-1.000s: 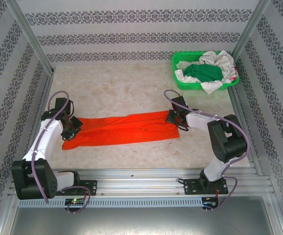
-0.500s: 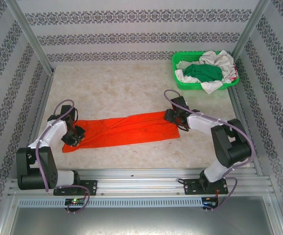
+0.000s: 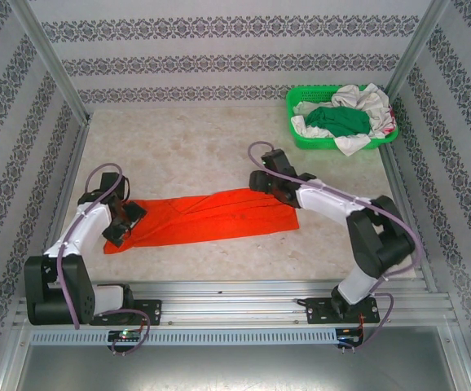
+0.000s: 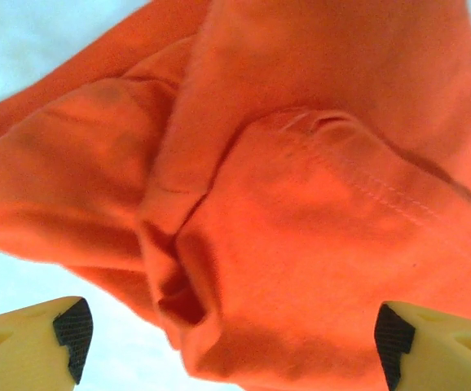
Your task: Fold and stack the t-shirts
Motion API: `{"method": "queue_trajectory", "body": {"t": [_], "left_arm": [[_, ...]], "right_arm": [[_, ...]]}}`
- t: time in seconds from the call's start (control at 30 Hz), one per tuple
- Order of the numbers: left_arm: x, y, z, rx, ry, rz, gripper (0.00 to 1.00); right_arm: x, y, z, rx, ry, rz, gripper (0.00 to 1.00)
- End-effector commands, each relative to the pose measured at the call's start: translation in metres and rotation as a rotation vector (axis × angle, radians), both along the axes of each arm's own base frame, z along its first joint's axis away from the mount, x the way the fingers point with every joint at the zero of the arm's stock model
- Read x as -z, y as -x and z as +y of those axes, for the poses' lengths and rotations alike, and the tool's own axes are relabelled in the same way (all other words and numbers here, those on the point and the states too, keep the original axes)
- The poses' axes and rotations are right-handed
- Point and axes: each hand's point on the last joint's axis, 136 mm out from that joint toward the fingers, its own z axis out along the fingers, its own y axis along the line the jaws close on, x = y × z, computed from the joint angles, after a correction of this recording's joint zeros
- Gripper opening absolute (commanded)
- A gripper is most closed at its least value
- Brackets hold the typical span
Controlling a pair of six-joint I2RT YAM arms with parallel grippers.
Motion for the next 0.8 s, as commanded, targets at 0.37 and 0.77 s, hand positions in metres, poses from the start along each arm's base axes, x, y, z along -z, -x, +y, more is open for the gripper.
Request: {"method": "queue_trajectory", "body": {"t": [0.37, 0.77], "left_arm": [[0.056, -0.073, 0.005, 0.052, -0.005, 0.087, 0.3], [0.05, -0.224, 0.016, 0.176, -0.034, 0.043, 0.6]], "right_arm": [[0.069, 0.032, 0.024, -0.028, -0.044, 0.22, 0.6], [0.107, 0.086, 0.033, 0.018, -0.131, 0.385, 0.58]]}}
